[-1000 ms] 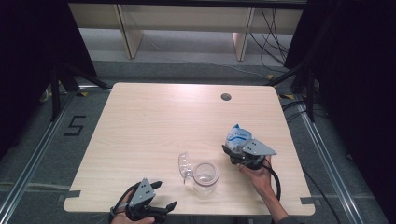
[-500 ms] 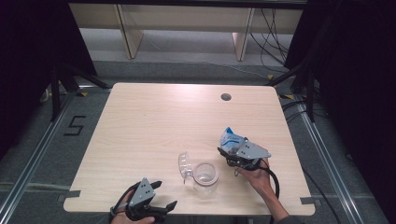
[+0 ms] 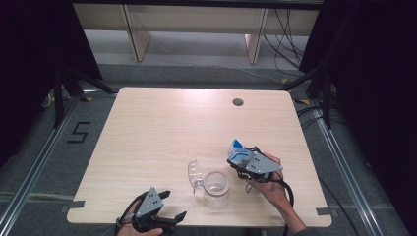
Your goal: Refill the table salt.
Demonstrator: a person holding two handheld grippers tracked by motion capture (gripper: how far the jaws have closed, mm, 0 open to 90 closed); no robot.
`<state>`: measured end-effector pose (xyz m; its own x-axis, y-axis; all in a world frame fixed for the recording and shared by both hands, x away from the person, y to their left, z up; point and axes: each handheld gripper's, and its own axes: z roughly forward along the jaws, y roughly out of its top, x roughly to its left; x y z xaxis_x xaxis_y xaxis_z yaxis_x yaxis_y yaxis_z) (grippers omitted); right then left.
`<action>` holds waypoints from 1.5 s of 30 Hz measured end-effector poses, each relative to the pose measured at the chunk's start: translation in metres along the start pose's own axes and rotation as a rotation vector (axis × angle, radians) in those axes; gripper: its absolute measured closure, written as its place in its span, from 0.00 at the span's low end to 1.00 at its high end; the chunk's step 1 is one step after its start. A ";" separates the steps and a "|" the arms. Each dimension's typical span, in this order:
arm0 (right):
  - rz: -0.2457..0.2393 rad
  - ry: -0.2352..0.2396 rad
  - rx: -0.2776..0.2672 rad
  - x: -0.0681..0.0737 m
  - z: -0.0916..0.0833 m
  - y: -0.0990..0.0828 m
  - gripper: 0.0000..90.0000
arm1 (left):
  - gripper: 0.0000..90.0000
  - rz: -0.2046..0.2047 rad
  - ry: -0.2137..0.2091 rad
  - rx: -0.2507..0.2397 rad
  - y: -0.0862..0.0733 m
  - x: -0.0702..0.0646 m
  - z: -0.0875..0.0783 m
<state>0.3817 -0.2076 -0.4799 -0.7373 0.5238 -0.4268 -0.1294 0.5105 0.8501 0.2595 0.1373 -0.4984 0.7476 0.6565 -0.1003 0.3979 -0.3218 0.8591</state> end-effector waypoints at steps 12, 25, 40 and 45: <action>-0.157 -0.013 0.028 0.008 -0.005 0.009 0.49 | 0.17 0.007 -0.012 -0.008 0.000 0.000 0.000; -0.264 -0.047 0.057 0.015 -0.010 0.010 0.49 | 0.17 -0.014 -0.003 -0.001 0.000 -0.002 0.000; -0.343 -0.076 0.087 0.020 -0.015 0.015 0.50 | 0.17 0.021 0.007 0.023 -0.001 0.001 -0.001; -0.381 -0.078 0.086 0.022 -0.015 0.017 0.50 | 0.17 0.009 0.003 0.010 -0.001 0.000 -0.001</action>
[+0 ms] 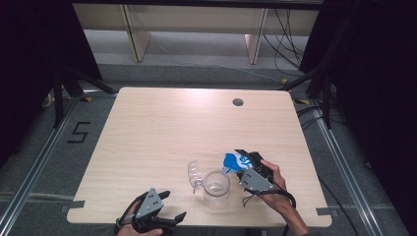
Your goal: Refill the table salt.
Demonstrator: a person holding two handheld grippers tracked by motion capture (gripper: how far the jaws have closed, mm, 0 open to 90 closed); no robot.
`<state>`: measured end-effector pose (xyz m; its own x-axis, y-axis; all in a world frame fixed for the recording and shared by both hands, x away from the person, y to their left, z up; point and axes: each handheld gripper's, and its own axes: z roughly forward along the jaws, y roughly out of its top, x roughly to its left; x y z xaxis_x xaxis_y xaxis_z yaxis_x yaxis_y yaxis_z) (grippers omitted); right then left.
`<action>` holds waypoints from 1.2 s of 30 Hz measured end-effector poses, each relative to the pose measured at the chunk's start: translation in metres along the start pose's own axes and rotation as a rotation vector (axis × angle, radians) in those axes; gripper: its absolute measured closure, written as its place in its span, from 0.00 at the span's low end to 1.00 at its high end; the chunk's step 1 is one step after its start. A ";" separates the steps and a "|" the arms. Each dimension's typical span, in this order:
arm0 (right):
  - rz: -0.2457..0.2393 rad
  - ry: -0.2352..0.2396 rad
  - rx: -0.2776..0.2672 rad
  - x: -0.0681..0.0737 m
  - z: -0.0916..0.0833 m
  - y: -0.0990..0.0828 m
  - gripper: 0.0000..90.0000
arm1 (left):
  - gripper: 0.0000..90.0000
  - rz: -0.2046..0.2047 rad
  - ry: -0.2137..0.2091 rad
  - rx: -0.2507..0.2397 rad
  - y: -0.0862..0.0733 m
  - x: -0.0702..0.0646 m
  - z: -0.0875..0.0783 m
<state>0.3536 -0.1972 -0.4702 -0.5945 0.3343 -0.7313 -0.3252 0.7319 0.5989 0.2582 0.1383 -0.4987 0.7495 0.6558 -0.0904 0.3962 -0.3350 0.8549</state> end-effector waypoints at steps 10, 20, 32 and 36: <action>-0.073 -0.023 0.035 0.001 -0.004 0.003 0.50 | 0.17 0.003 -0.006 0.000 0.000 0.000 0.001; -0.123 -0.042 0.059 0.003 -0.004 0.003 0.51 | 0.17 0.001 -0.006 0.000 0.000 0.000 0.001; -0.172 -0.048 0.060 0.005 -0.003 0.005 0.51 | 0.17 -0.011 -0.003 -0.004 -0.001 -0.001 0.002; -0.241 -0.052 0.052 0.003 -0.003 0.008 0.51 | 0.17 0.016 -0.004 -0.004 0.000 0.001 0.002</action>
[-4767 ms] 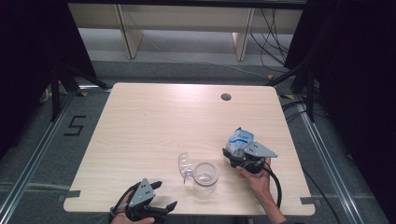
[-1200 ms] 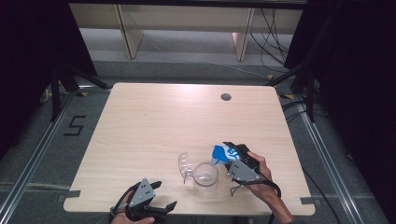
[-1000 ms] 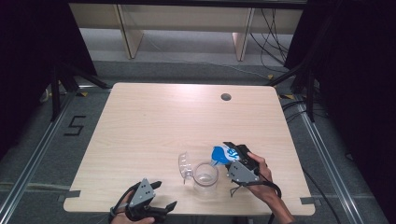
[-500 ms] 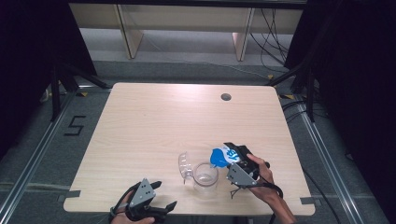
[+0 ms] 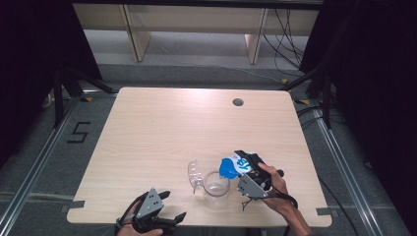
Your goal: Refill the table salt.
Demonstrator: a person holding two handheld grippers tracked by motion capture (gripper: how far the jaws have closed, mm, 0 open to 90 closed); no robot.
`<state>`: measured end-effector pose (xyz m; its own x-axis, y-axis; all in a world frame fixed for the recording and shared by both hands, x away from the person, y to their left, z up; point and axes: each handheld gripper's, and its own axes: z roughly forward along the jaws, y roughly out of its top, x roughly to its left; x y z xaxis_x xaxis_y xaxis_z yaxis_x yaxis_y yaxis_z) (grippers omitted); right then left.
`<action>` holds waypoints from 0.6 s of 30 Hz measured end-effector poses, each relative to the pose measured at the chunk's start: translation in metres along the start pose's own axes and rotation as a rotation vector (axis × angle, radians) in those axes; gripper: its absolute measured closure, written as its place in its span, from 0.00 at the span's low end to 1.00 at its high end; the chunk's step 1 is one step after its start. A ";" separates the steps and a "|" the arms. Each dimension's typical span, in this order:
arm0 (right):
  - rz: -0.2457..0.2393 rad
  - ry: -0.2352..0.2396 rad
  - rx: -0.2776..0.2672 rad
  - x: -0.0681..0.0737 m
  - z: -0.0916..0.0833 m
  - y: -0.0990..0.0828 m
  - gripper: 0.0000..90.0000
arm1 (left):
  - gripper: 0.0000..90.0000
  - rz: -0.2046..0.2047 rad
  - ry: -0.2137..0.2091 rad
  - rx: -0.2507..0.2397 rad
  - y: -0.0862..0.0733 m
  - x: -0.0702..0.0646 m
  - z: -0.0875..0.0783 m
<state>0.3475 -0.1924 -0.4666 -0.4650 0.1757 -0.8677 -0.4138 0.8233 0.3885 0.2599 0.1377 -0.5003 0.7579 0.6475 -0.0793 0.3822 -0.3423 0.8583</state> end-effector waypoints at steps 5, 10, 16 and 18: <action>0.040 0.000 0.009 0.003 -0.001 0.000 0.51 | 0.17 0.001 -0.001 0.001 0.000 0.000 0.000; -0.024 -0.004 0.012 0.002 0.000 0.002 0.51 | 0.17 0.010 0.002 0.013 0.000 0.000 -0.001; -0.008 -0.007 0.018 0.007 0.001 0.003 0.51 | 0.17 0.000 0.002 0.014 0.000 0.000 0.000; -0.017 -0.007 0.022 0.007 0.001 0.003 0.51 | 0.17 -0.016 0.004 0.013 -0.001 -0.001 0.000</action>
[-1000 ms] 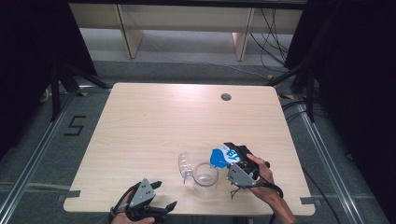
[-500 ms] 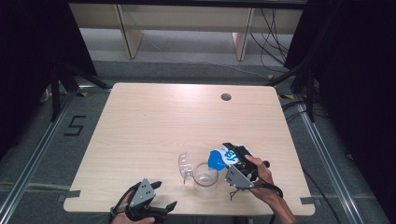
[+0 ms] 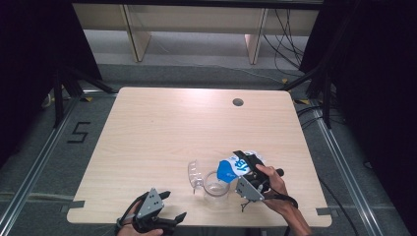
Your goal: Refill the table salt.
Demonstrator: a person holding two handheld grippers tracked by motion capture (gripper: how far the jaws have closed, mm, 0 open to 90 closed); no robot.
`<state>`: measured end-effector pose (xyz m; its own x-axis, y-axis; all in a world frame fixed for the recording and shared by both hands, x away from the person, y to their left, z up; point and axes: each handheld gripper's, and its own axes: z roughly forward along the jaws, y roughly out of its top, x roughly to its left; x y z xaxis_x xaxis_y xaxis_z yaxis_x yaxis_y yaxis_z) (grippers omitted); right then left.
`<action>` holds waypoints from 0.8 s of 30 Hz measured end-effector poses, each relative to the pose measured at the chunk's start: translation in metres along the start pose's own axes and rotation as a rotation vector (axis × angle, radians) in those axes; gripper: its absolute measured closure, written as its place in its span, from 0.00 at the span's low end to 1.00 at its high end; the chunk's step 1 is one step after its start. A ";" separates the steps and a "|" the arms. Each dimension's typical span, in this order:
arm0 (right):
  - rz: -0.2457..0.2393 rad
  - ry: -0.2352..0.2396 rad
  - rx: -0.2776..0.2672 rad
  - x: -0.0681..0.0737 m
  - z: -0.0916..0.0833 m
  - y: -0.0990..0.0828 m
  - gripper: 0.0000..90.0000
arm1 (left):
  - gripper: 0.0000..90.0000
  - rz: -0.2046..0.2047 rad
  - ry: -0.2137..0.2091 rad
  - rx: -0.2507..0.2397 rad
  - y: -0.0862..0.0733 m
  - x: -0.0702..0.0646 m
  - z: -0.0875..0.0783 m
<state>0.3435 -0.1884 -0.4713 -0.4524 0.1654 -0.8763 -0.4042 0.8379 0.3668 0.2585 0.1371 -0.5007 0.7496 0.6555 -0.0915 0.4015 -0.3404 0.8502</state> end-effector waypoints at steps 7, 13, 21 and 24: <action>-0.042 0.002 -0.020 0.001 0.002 0.001 0.52 | 0.17 0.024 -0.002 -0.003 0.001 0.002 0.000; -0.075 -0.001 -0.026 0.002 0.003 0.002 0.52 | 0.17 0.016 -0.003 0.000 0.000 0.001 0.000; -0.139 -0.016 -0.010 -0.002 0.002 0.004 0.52 | 0.17 0.027 -0.002 0.000 0.001 0.002 0.000; -0.119 -0.016 -0.001 0.000 0.001 0.003 0.52 | 0.17 0.026 0.000 0.000 0.001 0.002 0.000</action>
<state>0.3432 -0.1853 -0.4705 -0.3886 0.0735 -0.9185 -0.4550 0.8515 0.2606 0.2601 0.1382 -0.5005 0.7595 0.6468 -0.0697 0.3823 -0.3571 0.8522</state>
